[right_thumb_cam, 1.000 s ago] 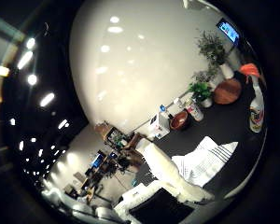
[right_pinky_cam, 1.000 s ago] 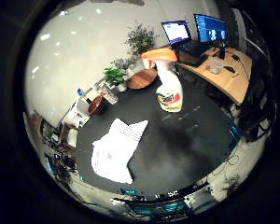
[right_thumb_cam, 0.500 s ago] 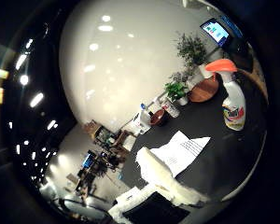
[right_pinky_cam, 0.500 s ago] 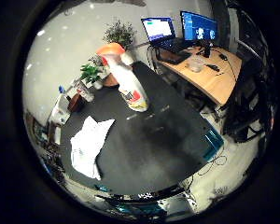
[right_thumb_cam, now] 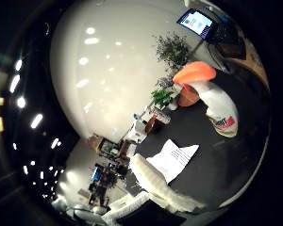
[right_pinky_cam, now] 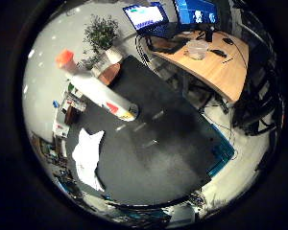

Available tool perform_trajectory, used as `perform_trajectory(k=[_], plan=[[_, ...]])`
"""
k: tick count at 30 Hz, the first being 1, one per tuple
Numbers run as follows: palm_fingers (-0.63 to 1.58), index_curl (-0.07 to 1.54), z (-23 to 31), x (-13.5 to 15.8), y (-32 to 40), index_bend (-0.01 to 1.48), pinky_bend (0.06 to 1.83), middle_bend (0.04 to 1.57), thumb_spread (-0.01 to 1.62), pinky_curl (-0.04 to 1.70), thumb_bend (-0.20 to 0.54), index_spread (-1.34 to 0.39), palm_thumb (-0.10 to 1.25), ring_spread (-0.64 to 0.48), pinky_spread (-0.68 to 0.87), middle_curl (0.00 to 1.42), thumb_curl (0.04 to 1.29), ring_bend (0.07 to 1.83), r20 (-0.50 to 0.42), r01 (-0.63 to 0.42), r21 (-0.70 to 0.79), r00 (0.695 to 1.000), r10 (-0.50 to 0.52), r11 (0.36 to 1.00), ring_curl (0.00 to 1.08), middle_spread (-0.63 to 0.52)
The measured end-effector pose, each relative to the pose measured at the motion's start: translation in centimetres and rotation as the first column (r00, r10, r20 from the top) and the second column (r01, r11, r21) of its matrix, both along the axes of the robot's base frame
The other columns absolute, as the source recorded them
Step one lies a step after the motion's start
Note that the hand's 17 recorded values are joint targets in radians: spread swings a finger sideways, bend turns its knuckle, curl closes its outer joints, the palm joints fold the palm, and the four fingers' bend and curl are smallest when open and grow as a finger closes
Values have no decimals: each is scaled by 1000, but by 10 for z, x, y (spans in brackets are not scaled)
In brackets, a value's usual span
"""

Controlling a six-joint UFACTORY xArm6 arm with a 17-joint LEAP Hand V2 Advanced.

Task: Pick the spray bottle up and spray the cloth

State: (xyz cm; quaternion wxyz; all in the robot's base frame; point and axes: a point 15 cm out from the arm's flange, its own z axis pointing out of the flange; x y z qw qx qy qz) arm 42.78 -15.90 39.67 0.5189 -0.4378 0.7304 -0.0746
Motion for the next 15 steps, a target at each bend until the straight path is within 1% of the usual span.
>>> perform_trajectory(k=[7, 15], plan=[[34, 265, -20, 23, -15, 156, 833, 198, 1089, 268, -24, 37, 415, 389, 642, 326, 397, 308, 34, -24, 143, 999, 19, 989, 259, 293], [40, 269, -60, 38, -16, 162, 818, 199, 1093, 255, -24, 18, 410, 383, 639, 326, 391, 315, 47, -74, 260, 997, 64, 963, 259, 282]])
